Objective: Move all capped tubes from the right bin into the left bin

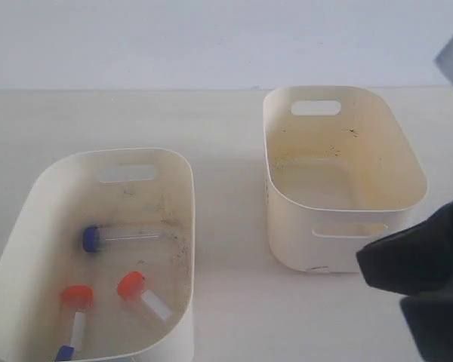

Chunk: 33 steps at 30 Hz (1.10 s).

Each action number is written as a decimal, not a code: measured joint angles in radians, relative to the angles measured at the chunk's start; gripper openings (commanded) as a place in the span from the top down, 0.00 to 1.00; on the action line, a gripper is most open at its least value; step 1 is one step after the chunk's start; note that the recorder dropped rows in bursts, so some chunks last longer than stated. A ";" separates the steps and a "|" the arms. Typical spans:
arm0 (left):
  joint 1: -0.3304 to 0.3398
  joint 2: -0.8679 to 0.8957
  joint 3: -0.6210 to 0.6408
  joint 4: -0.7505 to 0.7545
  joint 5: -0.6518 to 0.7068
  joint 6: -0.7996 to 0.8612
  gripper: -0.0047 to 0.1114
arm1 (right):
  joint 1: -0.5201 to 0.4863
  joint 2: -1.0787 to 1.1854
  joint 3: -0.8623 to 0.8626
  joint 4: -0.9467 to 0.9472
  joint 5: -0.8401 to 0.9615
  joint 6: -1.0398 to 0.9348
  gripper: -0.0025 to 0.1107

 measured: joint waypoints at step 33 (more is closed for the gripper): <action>0.000 0.000 0.000 0.000 0.000 0.000 0.92 | -0.443 -0.310 0.563 -0.494 -0.471 0.347 0.97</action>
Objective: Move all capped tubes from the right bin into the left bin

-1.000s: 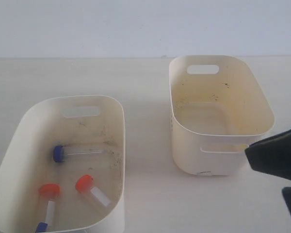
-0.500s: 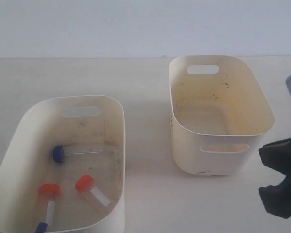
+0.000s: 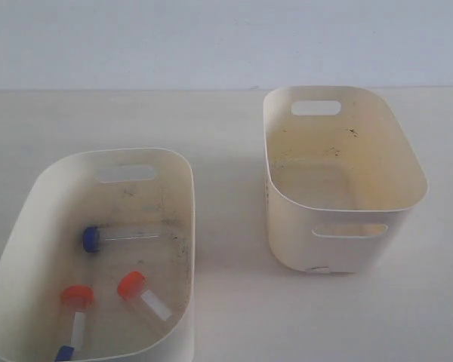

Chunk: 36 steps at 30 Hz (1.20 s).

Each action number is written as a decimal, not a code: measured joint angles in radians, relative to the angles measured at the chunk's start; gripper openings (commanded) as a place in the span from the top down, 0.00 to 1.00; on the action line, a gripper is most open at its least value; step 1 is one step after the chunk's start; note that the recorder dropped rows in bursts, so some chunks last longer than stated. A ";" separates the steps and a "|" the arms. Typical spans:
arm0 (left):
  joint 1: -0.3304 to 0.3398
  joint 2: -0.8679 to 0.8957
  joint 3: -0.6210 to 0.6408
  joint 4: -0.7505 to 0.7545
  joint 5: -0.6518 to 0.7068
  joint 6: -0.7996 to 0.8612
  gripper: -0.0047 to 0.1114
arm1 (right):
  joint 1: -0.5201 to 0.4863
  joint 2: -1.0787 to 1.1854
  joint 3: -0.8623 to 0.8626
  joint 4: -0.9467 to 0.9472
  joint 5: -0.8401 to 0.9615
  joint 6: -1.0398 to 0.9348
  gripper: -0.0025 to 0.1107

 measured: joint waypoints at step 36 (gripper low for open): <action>0.000 0.000 0.000 0.000 0.000 0.000 0.92 | -0.224 -0.491 0.236 -0.013 -0.375 0.057 0.97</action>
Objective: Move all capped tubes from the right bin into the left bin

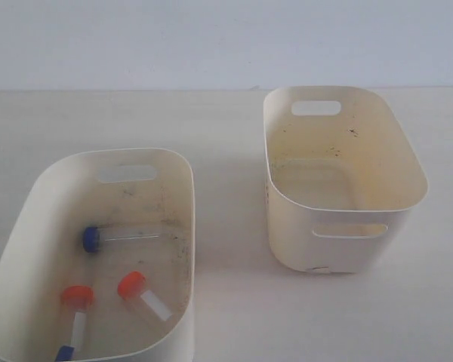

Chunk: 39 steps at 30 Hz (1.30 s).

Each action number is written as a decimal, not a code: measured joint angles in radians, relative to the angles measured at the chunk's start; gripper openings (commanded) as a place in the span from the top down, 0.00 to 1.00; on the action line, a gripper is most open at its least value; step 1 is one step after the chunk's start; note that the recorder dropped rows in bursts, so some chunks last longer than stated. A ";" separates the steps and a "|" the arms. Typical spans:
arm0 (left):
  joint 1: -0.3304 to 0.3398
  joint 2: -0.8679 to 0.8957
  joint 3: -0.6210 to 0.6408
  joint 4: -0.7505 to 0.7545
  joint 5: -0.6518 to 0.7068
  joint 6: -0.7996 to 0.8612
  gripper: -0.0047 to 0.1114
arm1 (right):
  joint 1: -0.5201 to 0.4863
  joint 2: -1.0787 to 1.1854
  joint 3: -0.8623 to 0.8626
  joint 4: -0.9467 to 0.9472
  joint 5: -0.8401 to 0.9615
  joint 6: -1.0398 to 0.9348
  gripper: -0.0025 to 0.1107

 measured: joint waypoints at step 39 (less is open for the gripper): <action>0.000 0.000 0.000 0.000 0.000 0.000 0.92 | -0.112 0.000 0.005 0.670 0.302 -0.819 0.97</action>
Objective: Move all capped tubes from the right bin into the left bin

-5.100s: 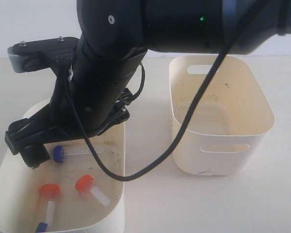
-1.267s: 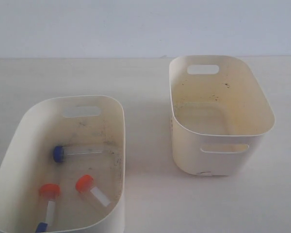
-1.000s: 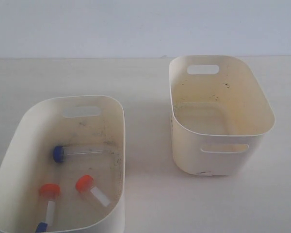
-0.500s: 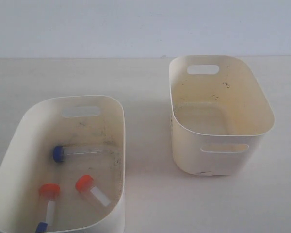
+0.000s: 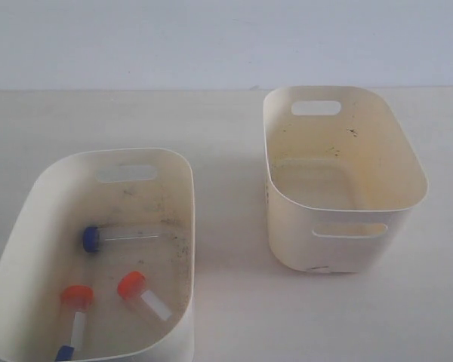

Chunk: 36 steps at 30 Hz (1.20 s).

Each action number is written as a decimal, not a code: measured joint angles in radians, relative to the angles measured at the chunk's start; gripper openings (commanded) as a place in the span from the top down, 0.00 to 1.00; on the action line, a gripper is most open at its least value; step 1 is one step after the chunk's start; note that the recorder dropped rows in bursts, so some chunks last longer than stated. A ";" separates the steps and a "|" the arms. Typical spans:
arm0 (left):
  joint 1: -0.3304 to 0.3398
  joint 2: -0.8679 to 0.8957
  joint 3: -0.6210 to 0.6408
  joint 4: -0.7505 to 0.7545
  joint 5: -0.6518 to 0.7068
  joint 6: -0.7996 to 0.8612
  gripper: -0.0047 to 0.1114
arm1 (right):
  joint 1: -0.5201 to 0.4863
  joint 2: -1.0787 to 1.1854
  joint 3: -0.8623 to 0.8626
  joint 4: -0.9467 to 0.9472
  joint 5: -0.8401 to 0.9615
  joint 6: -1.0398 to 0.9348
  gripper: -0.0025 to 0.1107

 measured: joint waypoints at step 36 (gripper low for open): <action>0.000 0.000 0.000 0.000 0.000 0.000 0.92 | -0.020 0.000 0.000 0.002 0.000 0.002 0.97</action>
